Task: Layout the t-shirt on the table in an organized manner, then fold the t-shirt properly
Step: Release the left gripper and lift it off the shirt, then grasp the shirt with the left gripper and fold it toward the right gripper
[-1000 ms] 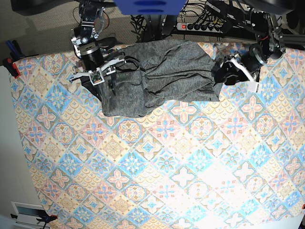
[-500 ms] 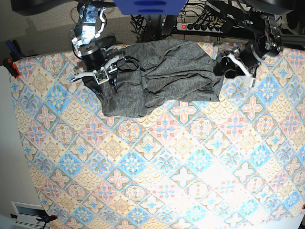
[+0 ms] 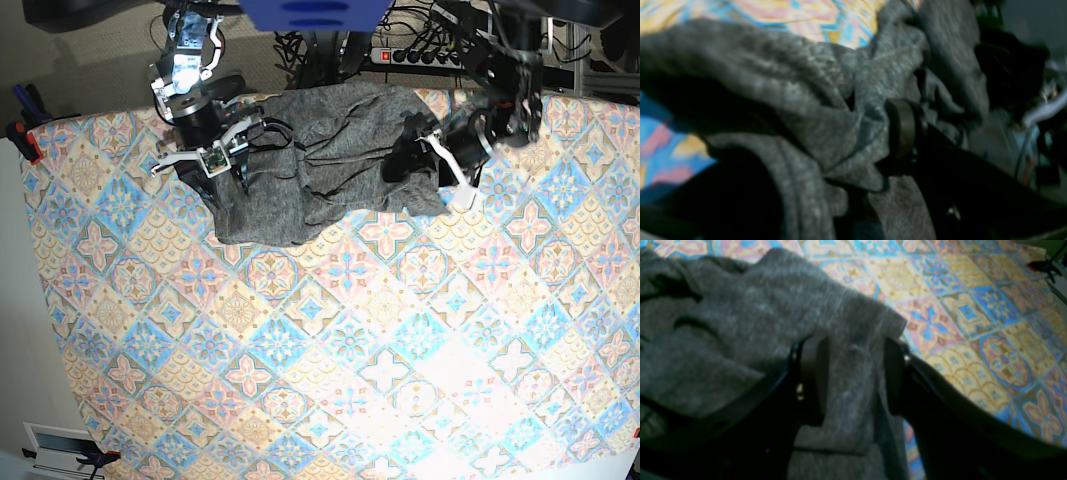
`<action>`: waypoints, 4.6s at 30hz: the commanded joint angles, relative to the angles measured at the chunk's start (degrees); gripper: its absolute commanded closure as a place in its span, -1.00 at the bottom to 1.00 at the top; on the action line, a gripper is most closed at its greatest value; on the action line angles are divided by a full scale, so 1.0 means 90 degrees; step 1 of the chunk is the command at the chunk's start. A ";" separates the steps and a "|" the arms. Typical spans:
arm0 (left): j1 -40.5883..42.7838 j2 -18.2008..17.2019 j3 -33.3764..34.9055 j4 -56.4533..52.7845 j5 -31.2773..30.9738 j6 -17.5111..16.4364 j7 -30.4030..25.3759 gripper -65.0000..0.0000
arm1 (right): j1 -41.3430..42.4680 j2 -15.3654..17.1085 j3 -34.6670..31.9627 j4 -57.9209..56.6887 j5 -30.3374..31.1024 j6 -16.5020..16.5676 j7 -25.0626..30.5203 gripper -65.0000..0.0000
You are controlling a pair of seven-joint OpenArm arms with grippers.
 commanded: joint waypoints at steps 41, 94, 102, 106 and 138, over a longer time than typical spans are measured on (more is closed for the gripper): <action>-0.0349 0.0561 -0.1533 0.1946 0.0364 0.0232 0.2795 0.94 | 0.0065 -0.0009 0.0740 -0.0086 0.0115 -0.0055 0.0186 0.23; -0.2654 0.2192 0.2101 0.0324 0.0374 0.0232 0.2551 0.86 | 0.0769 -0.0019 0.2049 -0.0877 0.0115 -0.0065 0.0167 0.23; -0.2674 0.2485 0.2345 0.0314 0.0364 0.0232 0.2639 0.25 | 0.0769 -0.0019 0.2029 -0.0877 0.0115 -0.0065 0.0167 0.23; -0.2693 0.2553 0.2365 0.0285 0.0394 0.0232 0.2629 0.09 | 0.0769 -0.0019 0.2029 -0.0877 0.0115 -0.0065 0.0167 0.23; -0.2352 0.0971 0.0724 0.1848 -0.0192 0.0232 0.2629 -0.34 | 0.0935 -0.0048 0.3338 0.0099 0.1620 0.0677 0.0177 0.23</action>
